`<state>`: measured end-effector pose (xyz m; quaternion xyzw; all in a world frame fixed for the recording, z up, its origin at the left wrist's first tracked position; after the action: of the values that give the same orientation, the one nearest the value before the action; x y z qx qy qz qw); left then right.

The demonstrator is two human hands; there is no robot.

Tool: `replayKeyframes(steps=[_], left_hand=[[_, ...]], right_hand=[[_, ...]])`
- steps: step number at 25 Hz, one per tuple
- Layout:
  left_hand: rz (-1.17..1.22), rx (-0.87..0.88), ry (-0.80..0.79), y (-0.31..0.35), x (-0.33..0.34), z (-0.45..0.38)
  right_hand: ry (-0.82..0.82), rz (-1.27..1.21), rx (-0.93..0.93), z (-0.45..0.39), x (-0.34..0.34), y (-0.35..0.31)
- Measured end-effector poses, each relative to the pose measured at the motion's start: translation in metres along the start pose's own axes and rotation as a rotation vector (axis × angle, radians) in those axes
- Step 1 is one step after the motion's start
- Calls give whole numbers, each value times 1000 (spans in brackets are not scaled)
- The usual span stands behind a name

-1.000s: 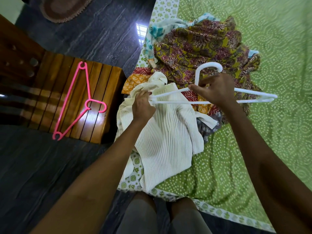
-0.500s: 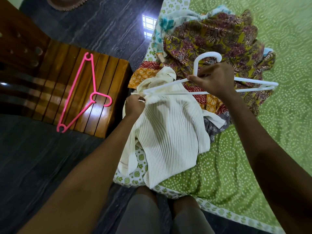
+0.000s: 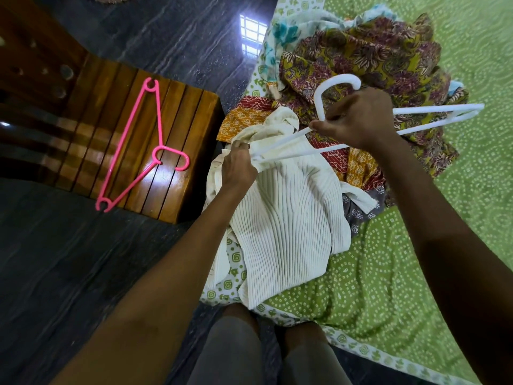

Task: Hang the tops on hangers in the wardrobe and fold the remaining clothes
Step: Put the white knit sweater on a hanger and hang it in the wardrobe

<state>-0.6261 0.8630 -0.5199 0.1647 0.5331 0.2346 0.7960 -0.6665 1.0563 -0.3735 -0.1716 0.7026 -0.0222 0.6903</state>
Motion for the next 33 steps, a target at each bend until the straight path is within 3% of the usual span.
replayKeyframes(steps=[9,14,21,25,29,33], left_hand=[[79,-32,92,-4,-4,10],[26,-44,19,-7,5,13],[86,60,-4,7,2,9],[350,152,89,54,-11,17],[621,208,95,88,-8,37],[581,148,-49,59,4,38]], right_hand=[[3,12,-33,-7,-11,1],[111,-46,9,1,-23,10],[25,9,-158,-8,-11,-20],[-123,76,-142,-15,18,-33],[-270,-296,136,5,69,-10],[-426,-666,350,40,129,2]])
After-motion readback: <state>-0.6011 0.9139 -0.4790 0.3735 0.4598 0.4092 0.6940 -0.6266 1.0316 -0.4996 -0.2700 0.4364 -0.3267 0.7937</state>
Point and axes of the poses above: each hand's wrist, its own z-axis away from the middle knuckle, its own x-axis out of the palm, y = z × x, the point moved 9 cm from there along -z, towards the middle knuckle, and after that the axes turned 4 degrees about z, right-handed, at the moved point
